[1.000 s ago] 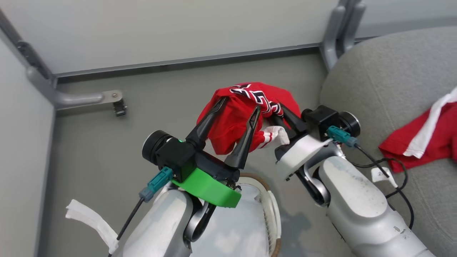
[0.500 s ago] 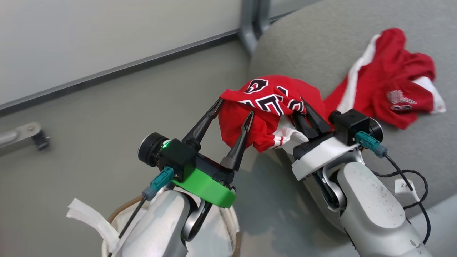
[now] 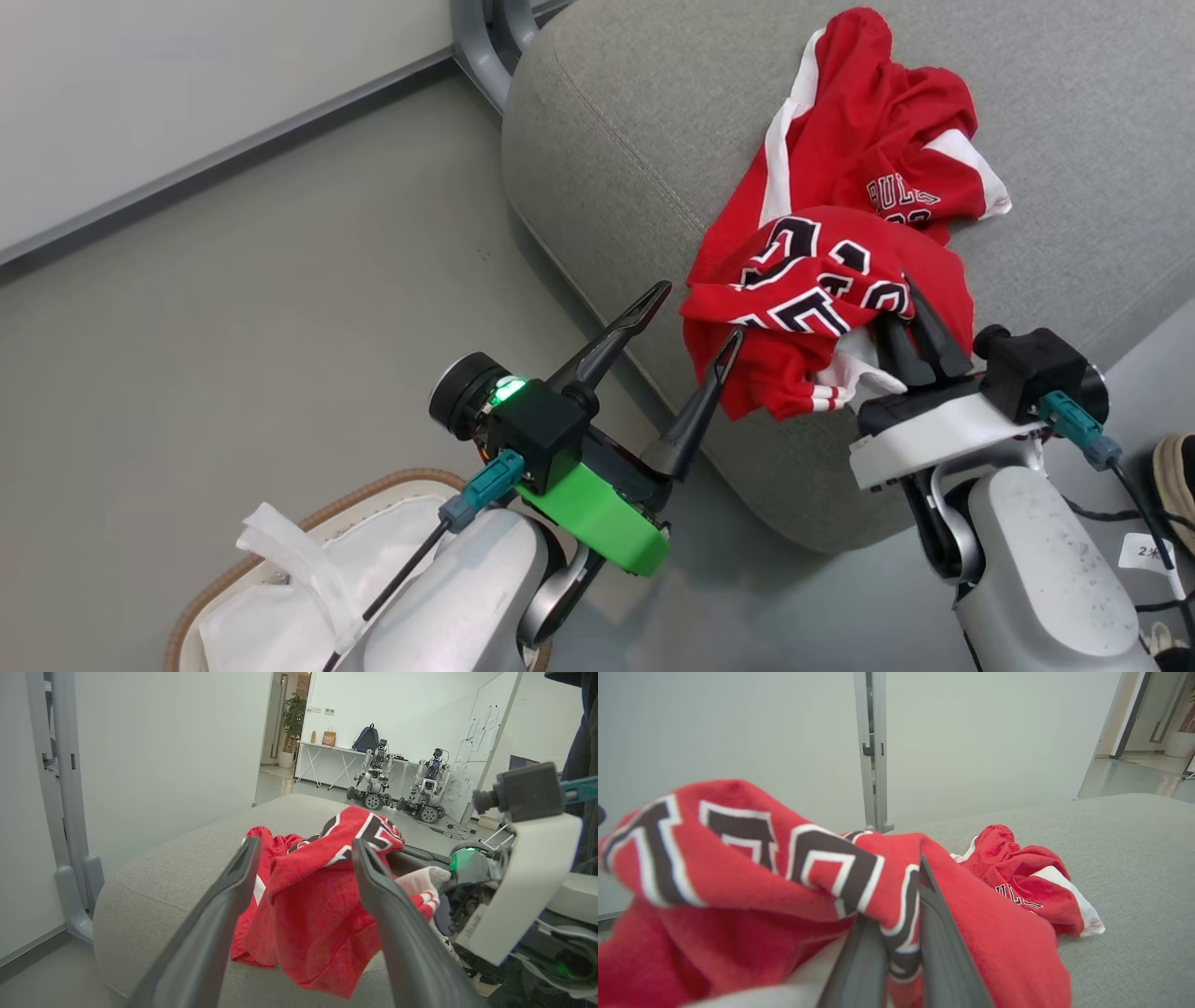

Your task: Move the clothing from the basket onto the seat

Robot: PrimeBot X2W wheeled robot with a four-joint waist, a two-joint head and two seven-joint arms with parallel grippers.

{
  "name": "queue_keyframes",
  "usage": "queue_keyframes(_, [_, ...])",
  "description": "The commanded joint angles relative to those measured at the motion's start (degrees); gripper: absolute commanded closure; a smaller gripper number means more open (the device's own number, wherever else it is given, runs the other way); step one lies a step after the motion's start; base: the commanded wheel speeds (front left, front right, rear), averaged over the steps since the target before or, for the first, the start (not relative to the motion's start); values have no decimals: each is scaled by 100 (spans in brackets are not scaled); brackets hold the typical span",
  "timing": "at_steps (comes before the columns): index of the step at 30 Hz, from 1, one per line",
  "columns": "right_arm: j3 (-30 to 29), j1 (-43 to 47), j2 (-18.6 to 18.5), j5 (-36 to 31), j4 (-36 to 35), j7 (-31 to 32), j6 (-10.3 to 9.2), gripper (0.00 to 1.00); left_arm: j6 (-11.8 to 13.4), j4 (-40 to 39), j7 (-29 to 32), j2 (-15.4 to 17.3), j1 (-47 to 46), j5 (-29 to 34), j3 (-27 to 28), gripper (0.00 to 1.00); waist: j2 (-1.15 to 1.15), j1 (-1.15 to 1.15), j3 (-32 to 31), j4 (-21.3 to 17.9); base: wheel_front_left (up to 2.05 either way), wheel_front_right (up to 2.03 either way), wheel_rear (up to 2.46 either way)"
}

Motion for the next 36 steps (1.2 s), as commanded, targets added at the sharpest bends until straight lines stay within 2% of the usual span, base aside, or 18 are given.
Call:
queue_keyframes(1, [-46,-88,-14,-73,-37,-12,-8,100,-18,21,4,38,-84,45,26,0,0,0,160,-52,2,2,2])
queue_keyframes(4, [-142,-435,-147,-240,73,-12,-8,100,-17,103,4,43,-99,201,112,0,0,0,338,-44,0,0,0])
queue_keyframes(8, [-352,-1170,-388,-374,373,-12,-8,100,-18,85,4,220,-69,336,310,0,0,0,643,-37,0,0,0])
queue_keyframes(12, [-687,-2085,-782,-533,1010,-12,-8,100,-18,-6,4,461,-26,471,490,0,0,0,1012,28,0,0,0])
queue_keyframes(20, [-1902,-3621,-1733,-1183,2488,122,-8,100,-18,-195,4,958,-266,509,462,0,0,0,1810,559,0,0,0])
queue_keyframes(24, [-2437,-4103,-1983,-1575,2867,255,-8,100,-18,-286,4,1174,-388,472,482,0,0,0,2131,766,0,0,0])
queue_keyframes(27, [-2797,-4244,-1990,-1792,3081,334,-8,100,-19,-343,4,1273,-444,451,527,0,0,0,2296,881,0,0,0])
queue_keyframes(28, [-2981,-4251,-1957,-1851,3208,422,-8,89,-19,-367,4,1299,-468,439,529,0,0,0,2353,916,0,0,0])
queue_keyframes(29, [-3118,-4243,-1900,-1884,3303,469,-8,52,-19,-373,4,1326,-487,436,530,0,0,0,2384,939,0,0,0])
queue_keyframes(30, [-3234,-4238,-1822,-1935,3344,452,-8,10,-19,-380,4,1338,-505,435,536,0,0,0,2412,961,0,0,0])
queue_keyframes(31, [-3370,-4203,-1714,-2019,3388,414,-8,0,-19,-389,4,1354,-515,436,546,0,0,0,2437,984,0,0,0])
queue_keyframes(36, [-3587,-3801,-1410,-2159,3590,138,-9,0,-19,-376,4,1313,-540,394,588,0,0,0,2404,1073,0,0,0])
